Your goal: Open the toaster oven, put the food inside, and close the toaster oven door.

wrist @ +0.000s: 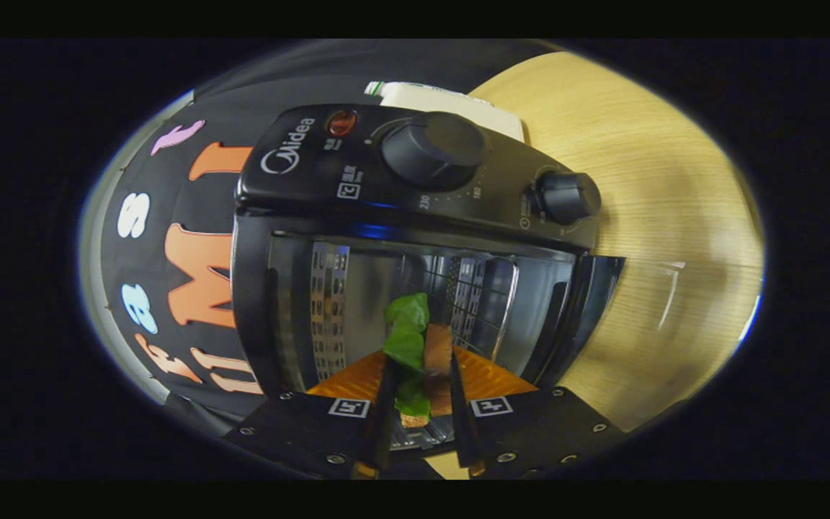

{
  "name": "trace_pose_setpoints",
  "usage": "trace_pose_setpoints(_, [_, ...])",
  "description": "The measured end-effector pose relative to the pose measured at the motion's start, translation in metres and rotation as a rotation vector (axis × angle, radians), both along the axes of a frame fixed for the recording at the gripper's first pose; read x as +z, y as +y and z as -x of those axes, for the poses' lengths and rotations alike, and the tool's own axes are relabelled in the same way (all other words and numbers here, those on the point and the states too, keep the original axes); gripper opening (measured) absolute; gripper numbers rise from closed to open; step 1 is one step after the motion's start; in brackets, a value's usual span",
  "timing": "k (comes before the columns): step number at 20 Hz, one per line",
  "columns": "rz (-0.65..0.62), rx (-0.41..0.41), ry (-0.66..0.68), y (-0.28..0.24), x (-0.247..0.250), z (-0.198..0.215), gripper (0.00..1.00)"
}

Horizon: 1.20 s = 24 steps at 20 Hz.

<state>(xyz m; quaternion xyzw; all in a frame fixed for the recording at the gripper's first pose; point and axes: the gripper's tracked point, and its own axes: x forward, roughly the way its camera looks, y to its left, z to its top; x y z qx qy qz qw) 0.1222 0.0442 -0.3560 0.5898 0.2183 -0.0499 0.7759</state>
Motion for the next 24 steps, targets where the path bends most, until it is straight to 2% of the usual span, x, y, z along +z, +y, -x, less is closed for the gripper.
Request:
trace_pose_setpoints(5, [0.01, -0.001, 0.027, 0.0, 0.006, 0.01, 0.48])
trace_pose_setpoints(6, [0.015, 0.0, 0.033, -0.001, 0.005, 0.012, 0.57])
trace_pose_setpoints(7, [0.027, -0.001, 0.043, -0.002, 0.006, 0.015, 0.61])
trace_pose_setpoints(9, [0.069, -0.045, 0.077, -0.016, 0.003, 0.018, 0.66])
trace_pose_setpoints(12, [0.08, -0.028, 0.112, -0.022, -0.008, 0.025, 0.94])
trace_pose_setpoints(13, [0.075, -0.024, 0.115, -0.018, -0.008, 0.029, 0.97])
trace_pose_setpoints(18, [0.136, 0.05, 0.102, -0.014, -0.004, 0.061, 0.98])
trace_pose_setpoints(24, [0.275, 0.266, 0.042, -0.001, 0.02, 0.138, 0.98])
